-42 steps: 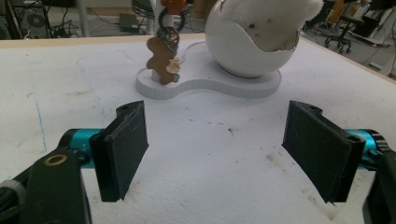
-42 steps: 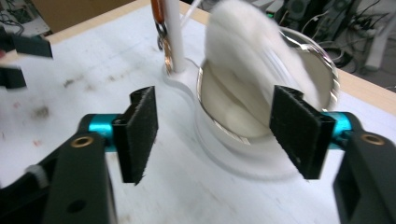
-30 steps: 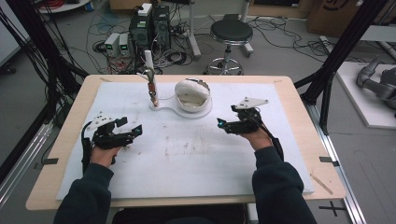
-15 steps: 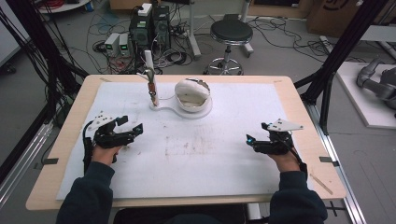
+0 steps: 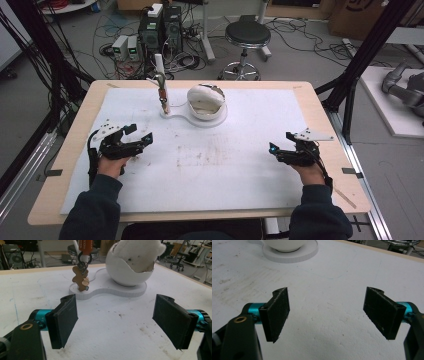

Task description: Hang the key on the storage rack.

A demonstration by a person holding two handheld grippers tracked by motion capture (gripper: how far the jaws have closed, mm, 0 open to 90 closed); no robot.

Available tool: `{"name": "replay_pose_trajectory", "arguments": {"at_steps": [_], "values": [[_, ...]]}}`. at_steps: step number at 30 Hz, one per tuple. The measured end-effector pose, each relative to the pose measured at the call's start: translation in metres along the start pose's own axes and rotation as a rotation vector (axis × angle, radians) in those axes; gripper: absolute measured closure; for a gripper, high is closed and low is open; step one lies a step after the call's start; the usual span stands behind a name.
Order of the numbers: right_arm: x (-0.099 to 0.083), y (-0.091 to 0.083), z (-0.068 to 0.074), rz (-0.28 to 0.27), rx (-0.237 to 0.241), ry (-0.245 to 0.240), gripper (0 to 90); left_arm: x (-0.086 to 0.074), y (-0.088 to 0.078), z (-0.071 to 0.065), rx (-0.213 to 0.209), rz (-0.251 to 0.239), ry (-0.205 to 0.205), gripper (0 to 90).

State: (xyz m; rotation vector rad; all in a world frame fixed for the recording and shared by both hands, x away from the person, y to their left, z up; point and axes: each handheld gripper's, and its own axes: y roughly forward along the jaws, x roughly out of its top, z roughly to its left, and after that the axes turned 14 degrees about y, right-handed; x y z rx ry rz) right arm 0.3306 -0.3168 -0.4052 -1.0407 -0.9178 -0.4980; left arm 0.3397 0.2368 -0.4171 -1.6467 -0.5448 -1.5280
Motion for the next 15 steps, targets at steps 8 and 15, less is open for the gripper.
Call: {"name": "replay_pose_trajectory", "arguments": {"at_steps": [8,15], "values": [[0.0007,-0.0001,0.0021,-0.011,-0.009,-0.006,21.6,0.0006,-0.0009,-0.0016,-0.005,0.004,0.004,19.6],[0.0005,0.0023,0.0033,0.002,-0.012,-0.012,21.6,-0.0008,-0.0013,-0.0002,-0.003,0.004,-0.005,19.6]]}}
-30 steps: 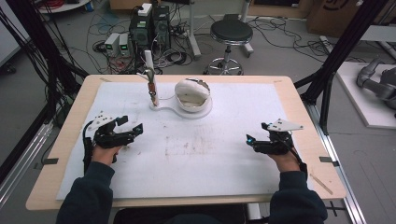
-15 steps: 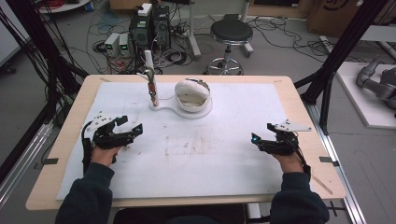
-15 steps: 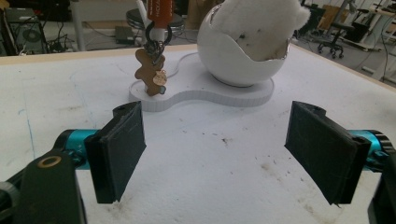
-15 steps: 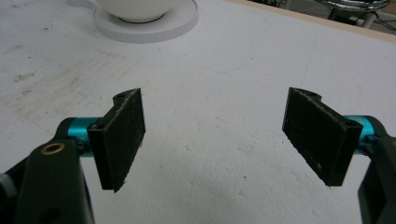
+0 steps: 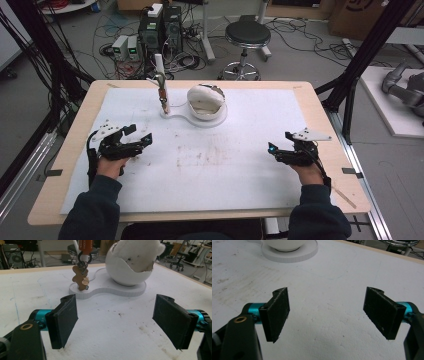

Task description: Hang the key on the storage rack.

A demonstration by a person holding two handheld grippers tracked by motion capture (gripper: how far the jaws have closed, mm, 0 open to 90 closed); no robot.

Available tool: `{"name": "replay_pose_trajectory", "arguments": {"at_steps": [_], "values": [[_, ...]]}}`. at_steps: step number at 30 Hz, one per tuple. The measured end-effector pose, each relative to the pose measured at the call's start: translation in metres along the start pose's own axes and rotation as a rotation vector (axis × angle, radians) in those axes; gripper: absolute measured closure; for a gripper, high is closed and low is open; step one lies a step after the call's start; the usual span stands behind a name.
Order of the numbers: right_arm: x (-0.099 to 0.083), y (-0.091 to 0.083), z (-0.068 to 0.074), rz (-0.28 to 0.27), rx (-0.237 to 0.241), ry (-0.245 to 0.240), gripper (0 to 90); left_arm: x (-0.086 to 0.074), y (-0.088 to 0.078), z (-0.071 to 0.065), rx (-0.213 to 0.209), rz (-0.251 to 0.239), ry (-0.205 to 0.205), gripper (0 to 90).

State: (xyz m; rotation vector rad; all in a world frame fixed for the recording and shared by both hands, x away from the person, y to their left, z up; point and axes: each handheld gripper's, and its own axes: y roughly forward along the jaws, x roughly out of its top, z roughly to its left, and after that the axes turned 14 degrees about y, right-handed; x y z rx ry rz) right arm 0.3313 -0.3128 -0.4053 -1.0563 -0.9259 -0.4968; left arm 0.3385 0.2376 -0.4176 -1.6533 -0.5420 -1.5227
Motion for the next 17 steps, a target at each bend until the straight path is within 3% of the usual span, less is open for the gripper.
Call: {"name": "replay_pose_trajectory", "arguments": {"at_steps": [17], "values": [[0.0000,0.0004,-0.0027,0.000,0.004,0.005,21.6,-0.0008,0.0018,0.0003,0.001,0.007,-0.001,19.6]]}}
